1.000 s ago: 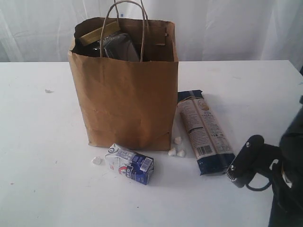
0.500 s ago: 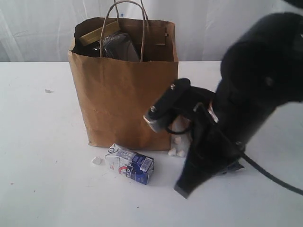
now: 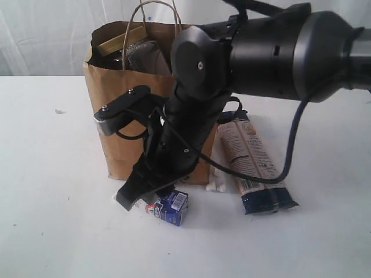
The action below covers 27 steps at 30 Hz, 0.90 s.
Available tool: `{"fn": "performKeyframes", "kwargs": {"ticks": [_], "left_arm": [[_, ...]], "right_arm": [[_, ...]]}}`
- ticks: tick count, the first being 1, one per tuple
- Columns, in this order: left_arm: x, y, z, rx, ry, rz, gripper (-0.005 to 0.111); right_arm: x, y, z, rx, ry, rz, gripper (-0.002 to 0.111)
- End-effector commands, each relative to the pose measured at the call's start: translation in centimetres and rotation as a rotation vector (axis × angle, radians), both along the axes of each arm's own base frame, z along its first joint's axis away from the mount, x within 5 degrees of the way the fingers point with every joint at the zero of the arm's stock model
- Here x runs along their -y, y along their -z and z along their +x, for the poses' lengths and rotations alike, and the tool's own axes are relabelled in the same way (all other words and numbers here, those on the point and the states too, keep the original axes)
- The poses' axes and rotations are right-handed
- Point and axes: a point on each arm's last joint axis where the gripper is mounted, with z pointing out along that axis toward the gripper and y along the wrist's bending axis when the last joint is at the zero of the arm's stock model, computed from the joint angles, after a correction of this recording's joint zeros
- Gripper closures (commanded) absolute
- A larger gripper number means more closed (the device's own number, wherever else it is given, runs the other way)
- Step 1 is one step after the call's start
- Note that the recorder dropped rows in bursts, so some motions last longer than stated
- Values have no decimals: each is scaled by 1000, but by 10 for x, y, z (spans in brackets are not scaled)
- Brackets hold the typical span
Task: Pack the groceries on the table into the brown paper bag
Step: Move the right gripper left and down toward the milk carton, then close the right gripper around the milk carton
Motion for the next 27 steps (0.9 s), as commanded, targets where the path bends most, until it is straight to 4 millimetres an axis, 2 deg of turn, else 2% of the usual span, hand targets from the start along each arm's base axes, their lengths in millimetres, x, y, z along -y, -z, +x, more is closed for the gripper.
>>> {"fn": "performKeyframes", "kwargs": {"ticks": [1,8,15,23,27], "left_arm": [[0,1,0,4,3,-2,107],[0,1,0,4,3,-2,107],[0,1,0,4,3,-2,107],[0,1,0,4,3,-2,107],[0,1,0,4,3,-2,107]], "right_arm": [[-6,18,6,-14,-11,-21,48],[-10,37,16,33,-28,-57,48],[-12,37,25,131,-46,-52,48],[-18,66,29,85,-54,-89,48],[-20,73,33,104,-57,-87,52]]}}
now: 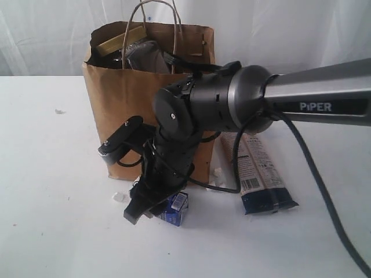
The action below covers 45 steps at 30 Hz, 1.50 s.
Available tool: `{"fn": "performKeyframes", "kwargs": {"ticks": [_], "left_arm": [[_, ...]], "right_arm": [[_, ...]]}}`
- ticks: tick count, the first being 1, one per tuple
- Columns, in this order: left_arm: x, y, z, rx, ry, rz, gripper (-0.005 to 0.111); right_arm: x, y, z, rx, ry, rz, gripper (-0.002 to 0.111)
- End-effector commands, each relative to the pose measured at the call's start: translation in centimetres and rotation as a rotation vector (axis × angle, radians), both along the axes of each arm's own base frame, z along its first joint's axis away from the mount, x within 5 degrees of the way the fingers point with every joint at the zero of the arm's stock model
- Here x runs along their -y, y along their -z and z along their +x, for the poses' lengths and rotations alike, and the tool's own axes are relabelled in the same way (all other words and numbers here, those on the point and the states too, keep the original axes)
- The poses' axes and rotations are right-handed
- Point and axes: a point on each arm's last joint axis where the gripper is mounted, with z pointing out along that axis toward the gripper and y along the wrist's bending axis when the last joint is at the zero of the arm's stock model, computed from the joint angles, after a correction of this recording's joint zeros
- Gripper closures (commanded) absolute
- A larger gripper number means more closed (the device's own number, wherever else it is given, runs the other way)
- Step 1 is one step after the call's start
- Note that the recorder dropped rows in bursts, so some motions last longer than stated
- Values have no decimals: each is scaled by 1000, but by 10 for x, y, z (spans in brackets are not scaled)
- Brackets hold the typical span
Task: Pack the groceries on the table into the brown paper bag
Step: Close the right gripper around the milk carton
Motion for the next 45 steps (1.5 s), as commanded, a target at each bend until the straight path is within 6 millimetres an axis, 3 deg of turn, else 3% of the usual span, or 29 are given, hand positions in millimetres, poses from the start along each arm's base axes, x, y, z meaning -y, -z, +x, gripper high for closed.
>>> {"fn": "performKeyframes", "kwargs": {"ticks": [1,8,15,25,33,39,45], "left_arm": [[0,1,0,4,3,-2,107],[0,1,0,4,3,-2,107],[0,1,0,4,3,-2,107],[0,1,0,4,3,-2,107],[0,1,0,4,3,-2,107],[0,1,0,4,3,-2,107],[0,1,0,4,3,-2,107]], "right_arm": [[-2,4,6,50,-21,13,53],[-5,5,11,117,-42,27,54],[-4,23,11,66,-44,-28,54],[-3,27,10,46,-45,-48,54],[3,30,4,-29,-44,-118,84],[8,30,-4,-113,-39,-171,95],[6,30,-13,-202,-54,-154,97]]}}
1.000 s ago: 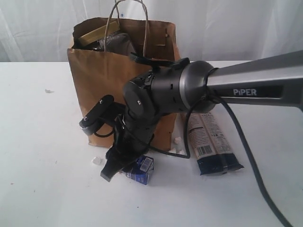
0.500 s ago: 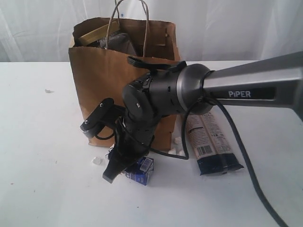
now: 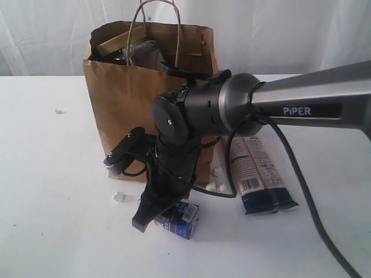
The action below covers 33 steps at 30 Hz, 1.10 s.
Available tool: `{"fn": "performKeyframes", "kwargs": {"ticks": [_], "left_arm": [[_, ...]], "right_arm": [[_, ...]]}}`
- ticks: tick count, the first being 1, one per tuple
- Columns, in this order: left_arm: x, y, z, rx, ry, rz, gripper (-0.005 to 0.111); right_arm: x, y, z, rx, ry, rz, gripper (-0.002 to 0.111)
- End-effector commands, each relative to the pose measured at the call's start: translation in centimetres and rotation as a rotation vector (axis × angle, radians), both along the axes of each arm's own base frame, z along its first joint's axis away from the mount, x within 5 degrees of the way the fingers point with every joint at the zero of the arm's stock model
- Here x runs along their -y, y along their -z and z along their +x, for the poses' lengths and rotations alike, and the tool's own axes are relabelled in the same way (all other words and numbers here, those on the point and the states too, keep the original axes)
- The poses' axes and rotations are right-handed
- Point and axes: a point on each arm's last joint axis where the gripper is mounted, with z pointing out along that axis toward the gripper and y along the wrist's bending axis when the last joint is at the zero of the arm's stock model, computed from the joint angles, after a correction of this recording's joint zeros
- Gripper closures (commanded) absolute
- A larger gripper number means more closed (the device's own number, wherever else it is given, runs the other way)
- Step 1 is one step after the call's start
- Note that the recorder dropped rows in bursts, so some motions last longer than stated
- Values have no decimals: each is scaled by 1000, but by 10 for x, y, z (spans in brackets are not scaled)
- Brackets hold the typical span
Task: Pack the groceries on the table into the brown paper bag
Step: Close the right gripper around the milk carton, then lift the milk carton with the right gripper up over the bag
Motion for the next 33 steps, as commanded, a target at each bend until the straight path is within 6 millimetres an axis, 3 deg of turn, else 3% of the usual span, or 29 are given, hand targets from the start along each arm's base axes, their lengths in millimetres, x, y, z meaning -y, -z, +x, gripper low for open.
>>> {"fn": "performKeyframes", "kwargs": {"ticks": [1,12,16,21,28,30,33], "left_arm": [[0,1,0,4,3,-2,107],[0,1,0,3,4,-1,107],[0,1,0,3,4,-1,107],[0,1,0,3,4,-1,107],[0,1,0,3,4,-1,107],[0,1,0,3,4,-1,107],[0,1,0,3,4,-1,107]], "right_arm": [[4,9,-14,-150,-11,-54,97],[-12,5,-46,-203,-90,-94,97],[-13,-10,-46,-162,-93,-47,102],[-21,-12,-39,-75,-79,51,103],[-25,-7,-39,-87,-63,70,85],[-25,-7,-39,-88,-63,68,87],[-25,-10,-40,-99,-56,79,99]]}}
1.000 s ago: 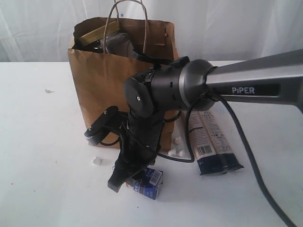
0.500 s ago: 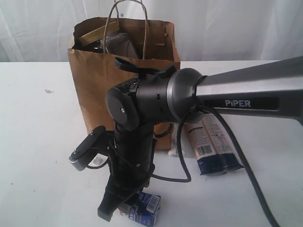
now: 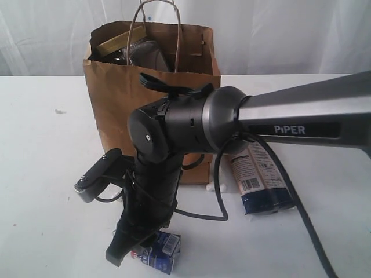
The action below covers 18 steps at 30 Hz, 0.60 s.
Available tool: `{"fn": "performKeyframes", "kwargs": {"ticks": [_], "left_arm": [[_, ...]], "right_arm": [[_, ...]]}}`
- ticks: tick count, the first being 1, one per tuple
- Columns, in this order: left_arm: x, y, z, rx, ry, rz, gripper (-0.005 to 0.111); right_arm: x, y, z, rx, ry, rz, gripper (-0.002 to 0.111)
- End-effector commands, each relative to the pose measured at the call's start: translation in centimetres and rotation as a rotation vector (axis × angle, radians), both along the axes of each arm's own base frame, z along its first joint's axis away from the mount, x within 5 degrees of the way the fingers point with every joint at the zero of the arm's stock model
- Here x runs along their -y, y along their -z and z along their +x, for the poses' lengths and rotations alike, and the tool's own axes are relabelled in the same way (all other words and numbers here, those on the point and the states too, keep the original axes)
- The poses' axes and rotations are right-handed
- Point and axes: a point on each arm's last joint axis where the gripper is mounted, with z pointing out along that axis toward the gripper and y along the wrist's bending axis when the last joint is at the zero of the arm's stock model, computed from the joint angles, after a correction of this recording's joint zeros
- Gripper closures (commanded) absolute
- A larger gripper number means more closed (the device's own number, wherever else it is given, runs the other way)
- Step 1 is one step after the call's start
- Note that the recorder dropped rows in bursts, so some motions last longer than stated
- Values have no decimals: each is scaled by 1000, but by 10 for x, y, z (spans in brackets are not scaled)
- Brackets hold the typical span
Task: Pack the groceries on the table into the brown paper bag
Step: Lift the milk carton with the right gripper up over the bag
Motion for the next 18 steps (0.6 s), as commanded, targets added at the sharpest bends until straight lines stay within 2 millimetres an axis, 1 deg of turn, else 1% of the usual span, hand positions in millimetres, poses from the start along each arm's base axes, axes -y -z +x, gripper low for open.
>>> {"fn": "performKeyframes", "kwargs": {"ticks": [1,2,3,8,12,18], "left_arm": [[0,1,0,4,3,-3,107],[0,1,0,4,3,-3,107],[0,1,0,4,3,-3,107],[0,1,0,4,3,-3,107],[0,1,0,4,3,-3,107],[0,1,0,4,3,-3,107]], "right_arm": [[-1,-5,-4,-28,16,27,104],[-2,-9,-6,-45,27,42,108],[-2,-14,-8,-59,38,63,108],[0,-48,-15,-53,62,173,108],[8,-81,-21,-5,59,245,108],[26,-135,-33,98,53,379,108]]}}
